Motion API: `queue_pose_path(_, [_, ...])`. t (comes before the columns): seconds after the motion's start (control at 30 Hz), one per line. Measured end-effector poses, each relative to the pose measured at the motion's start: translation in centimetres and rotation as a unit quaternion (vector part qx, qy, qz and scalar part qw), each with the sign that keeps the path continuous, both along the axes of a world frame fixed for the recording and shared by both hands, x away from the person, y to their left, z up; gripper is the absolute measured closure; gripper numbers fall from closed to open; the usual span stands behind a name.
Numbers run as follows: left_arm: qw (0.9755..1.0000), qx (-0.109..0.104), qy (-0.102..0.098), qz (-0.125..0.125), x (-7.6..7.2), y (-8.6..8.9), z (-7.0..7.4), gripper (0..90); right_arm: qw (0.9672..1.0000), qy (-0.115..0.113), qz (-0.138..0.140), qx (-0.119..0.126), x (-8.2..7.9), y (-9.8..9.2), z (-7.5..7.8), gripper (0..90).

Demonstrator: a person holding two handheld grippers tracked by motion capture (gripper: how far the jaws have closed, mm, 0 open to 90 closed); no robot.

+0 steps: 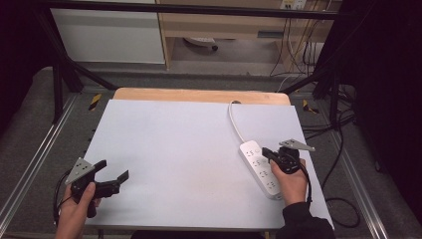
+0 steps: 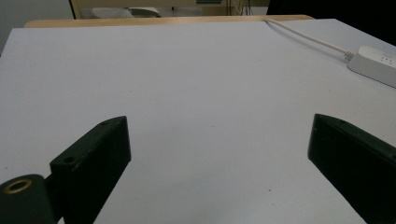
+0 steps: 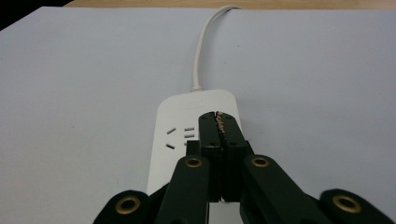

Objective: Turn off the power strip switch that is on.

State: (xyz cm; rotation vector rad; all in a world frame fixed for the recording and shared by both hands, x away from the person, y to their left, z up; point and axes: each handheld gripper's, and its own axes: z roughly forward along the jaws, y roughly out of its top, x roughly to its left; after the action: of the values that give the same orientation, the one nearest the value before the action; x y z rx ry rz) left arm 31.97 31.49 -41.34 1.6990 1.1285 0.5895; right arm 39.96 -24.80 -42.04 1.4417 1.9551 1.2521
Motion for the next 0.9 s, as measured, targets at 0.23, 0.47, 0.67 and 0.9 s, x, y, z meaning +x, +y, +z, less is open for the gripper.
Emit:
queue_pose_path(0.23, [1.0000, 0.002, 0.001, -0.002, -0.02, 0.03, 0.03, 5.9, 0.9999, 0.016, -0.004, 0.003, -0.30, -0.39, -0.40, 90.0])
queue_pose_path(0.47, [1.0000, 0.000, 0.000, 0.000, 0.00, 0.05, 0.01, 5.9, 0.9997, 0.022, -0.004, -0.006, -0.42, -0.54, -0.64, 90.0])
queue_pose_path(0.67, [1.0000, 0.000, 0.001, 0.000, -0.03, 0.05, 0.03, 5.9, 0.9997, 0.023, -0.006, -0.010, -0.52, -0.63, -0.81, 90.0])
queue_pose_path(0.9, [1.0000, 0.001, 0.001, 0.000, -0.02, 0.05, 0.03, 5.9, 0.9996, 0.028, -0.008, -0.008, -0.59, -0.61, -0.96, 90.0])
